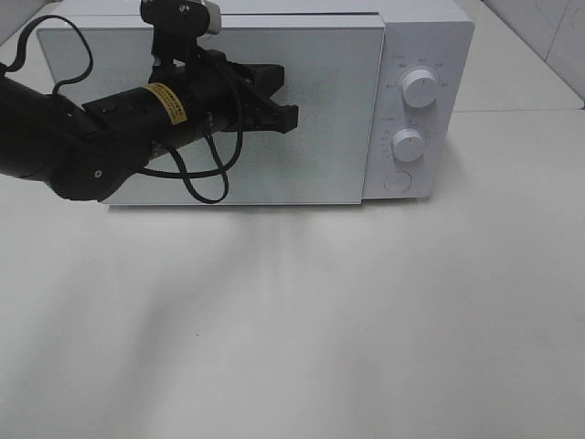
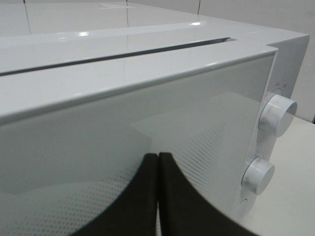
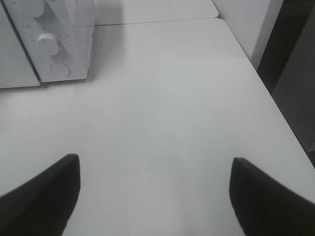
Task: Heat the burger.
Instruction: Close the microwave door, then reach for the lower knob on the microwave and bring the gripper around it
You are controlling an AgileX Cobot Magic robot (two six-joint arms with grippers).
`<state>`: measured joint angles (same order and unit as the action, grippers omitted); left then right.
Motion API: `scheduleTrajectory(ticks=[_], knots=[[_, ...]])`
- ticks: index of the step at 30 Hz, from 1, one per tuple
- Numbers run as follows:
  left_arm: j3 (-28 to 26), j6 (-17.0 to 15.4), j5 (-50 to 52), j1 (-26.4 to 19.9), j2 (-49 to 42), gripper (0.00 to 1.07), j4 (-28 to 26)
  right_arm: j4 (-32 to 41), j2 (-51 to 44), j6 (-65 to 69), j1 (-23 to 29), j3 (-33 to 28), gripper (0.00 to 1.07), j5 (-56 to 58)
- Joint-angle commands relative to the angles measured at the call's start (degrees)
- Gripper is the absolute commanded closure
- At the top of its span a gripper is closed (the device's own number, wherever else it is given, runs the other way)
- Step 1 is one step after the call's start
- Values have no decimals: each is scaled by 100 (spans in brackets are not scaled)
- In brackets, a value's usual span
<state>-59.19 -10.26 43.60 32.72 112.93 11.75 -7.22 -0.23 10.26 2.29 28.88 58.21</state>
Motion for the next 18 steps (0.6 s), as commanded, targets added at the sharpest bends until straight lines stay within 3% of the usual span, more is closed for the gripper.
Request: scheduleTrajectory(ticks=[1,4,10,15,18], knots=[[-315,17,-160,-103,97,107,-642,-6,-166,-17,-29,-6,31,-69],[-372,115,-166,-103,97,107,-779,-6,-166,-17,-29,-6,31,-69],[-413,825,-201,-109,97,107,-1553,-6,-166,-17,-29,-6,31,-69],[-413,928,-201,-155,97,107,-1782,-6,-166,-17,-29,-6,31,-69],[-413,911,-246,-115,57,107,-1593,-6,-166,-17,-29,-6,31,-69]])
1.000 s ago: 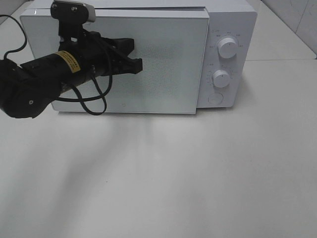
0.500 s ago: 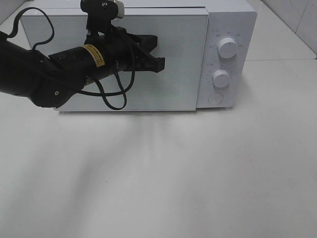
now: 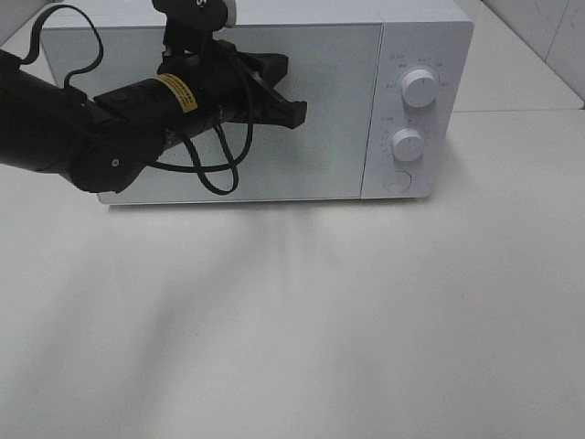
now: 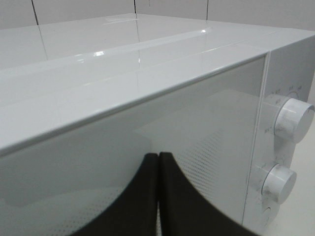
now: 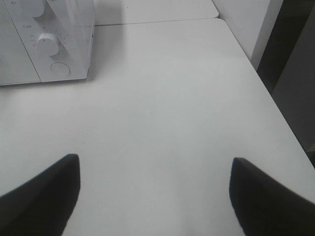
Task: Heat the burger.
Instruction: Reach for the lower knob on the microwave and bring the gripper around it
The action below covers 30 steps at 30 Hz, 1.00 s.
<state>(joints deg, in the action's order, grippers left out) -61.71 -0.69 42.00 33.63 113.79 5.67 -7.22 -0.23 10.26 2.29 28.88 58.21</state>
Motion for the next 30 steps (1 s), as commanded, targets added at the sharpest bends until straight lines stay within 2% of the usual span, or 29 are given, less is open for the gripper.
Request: scheduleTrajectory(ticks=[1,8,11,12,13,15,16,17,18,19,20,21,22,23,26,28,30], knots=[[-160,-80,-155,-166,-57,107,-922,-6,-166,-17,-29,-6,31,-69],[-97,-80,-441,160,-281,107,-945,-6,-166,-17,-29,-6,31,-69],[-69,-149,-905,378,-413,106,-974,-6,-166,-17,-29,-6,31,-69],[-69,-183,-1060,413,-453,102,-968,-6,-166,-17,-29,-6,31,-69],[-69,-183,-1060,413,-453,102,-968,-6,-166,-17,-29,-6,31,-69],[-69,-223,-1541,579,-539,79,-968,-6,-166,-17,-29,-6,31,-69],[-69,-223,-1541,579,-539,79,-968,-6,-166,-17,-29,-6,31,-69],[-69,-218,-1822,682,-596,52,-968,-6,-166,-17,-29,-6,31,-69],[-69,-218,-1960,733,-625,37,-968,-6,-166,-17,-29,-6,31,-69],[-69,-218,-1960,733,-625,37,-968,-6,-166,-17,-29,-6,31,-69],[-69,-218,-2298,825,-688,15,-968,-6,-166,-17,-29,-6,31,-69],[-69,-218,-2298,825,-688,15,-968,-6,-166,-17,-29,-6,31,-69],[-69,-218,-2659,917,-802,4,-951,-6,-166,-17,-29,-6,31,-69],[-69,-218,-3031,974,-894,5,-951,-6,-166,-17,-29,-6,31,-69],[-69,-218,-3226,1003,-957,6,-951,-6,-166,-17,-29,-6,31,-69],[-69,-218,-4200,1003,-1243,6,-974,-6,-166,-17,-29,-6,31,-69],[-69,-218,-4463,1003,-1335,6,-974,-6,-166,-17,-29,-6,31,-69]])
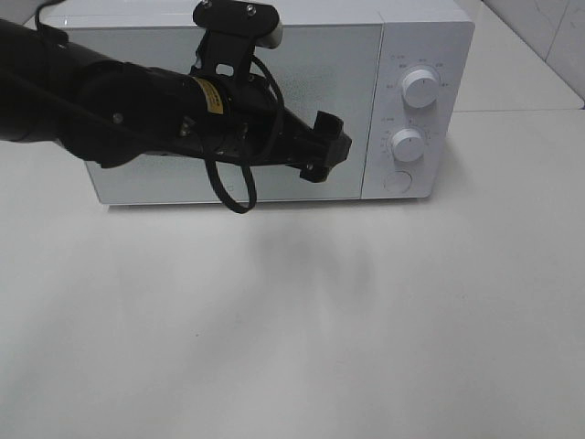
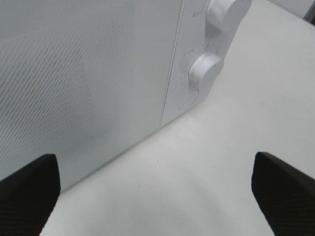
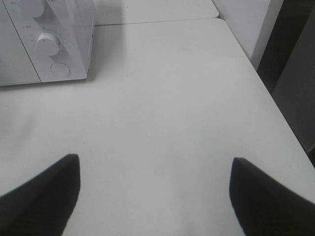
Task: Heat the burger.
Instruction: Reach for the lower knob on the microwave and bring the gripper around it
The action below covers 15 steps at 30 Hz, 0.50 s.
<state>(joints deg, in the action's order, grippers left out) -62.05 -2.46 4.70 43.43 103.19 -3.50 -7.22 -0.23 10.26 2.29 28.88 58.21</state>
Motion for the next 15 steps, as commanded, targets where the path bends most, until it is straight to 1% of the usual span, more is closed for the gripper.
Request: scheduleTrajectory(ticks=[1,3,4,5,6,7,8,9,10,11,12,13,15], knots=[[-34,-40,-733,23,-275,6,-57,-6,-166,-17,-29,-6,31,-69],[-34,-40,-1822,23,-602,6,-57,-6,-166,-17,-29,-6,31,-69],[-34,-40,-1822,23,-602,6,-57,-6,-166,-17,-29,-6,31,-69],[-34,-40,-2126,23,-688,6,-52,-6,-166,-17,-29,-6,31,-69],[-34,-40,-2722,23,-831,6,-52,-6,-166,-17,-29,-6,31,-69],[-34,-40,-2722,23,-831,6,-52,-6,-166,-17,-29,-6,31,-69],[-34,-40,-3008,23,-911,6,-57,-6,-166,-17,-29,-6,31,-69],[-34,-40,-3535,23,-1049,6,-57,-6,-166,-17,-29,-6,31,-69],[-34,-40,-3535,23,-1049,6,-57,-6,-166,-17,-29,-6,31,-69],[-34,-40,-3782,23,-1123,6,-57,-6,-166,-17,-29,-6,31,-69],[-34,-23,-4372,23,-1238,6,-40,-6,-166,-17,-29,-6,31,-69],[-34,-23,-4372,23,-1238,6,-40,-6,-166,-17,-29,-6,31,-69],[-34,0,-5059,23,-1381,6,57,-6,-166,-17,-29,-6,31,-69]])
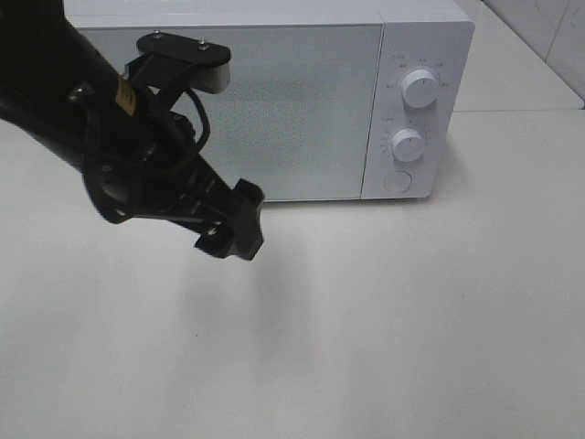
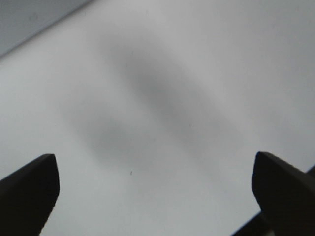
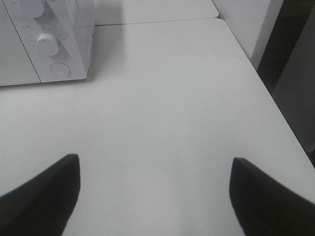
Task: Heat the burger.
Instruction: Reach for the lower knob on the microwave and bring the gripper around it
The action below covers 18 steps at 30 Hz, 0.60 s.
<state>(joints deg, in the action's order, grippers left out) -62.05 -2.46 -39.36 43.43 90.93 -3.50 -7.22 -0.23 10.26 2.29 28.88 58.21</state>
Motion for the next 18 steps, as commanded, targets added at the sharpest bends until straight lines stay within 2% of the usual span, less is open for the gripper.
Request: scheduleTrajectory(ticks=[1,6,11,12,13,15,16,17,18], knots=[[-34,0,-653,23,-155,6,57,-6,-166,-17,-29,-6,31,-69],[-34,-52,-1570,23,-516,6,350,-6,-166,-17,-29,-6,31,-69],[-34,-52,-1816,-172,-825,6,447,-6,-166,-17,-29,-6,31,-69],[-34,-40,-1954,-430,-991,6,458,-6,-166,-17,-29,-6,31,-69],[-34,-40,-1954,-430,-991,6,458,-6,-166,-17,-29,-6,31,-69],[-34,63,-2149,-928,-1197,6,476,-6,-166,-17,-29,-6,31,-69],[-34,63,-2149,-928,-1197,6,476,-6,-166,-17,-29,-6,31,-69],[17,206,-2269,-1324,-1392,6,476,-6,-166,-17,-29,-6,31,-69],[63,246,-2298,-1484,-1473,6,476,-6,-166,-17,-29,-6,31,-69]])
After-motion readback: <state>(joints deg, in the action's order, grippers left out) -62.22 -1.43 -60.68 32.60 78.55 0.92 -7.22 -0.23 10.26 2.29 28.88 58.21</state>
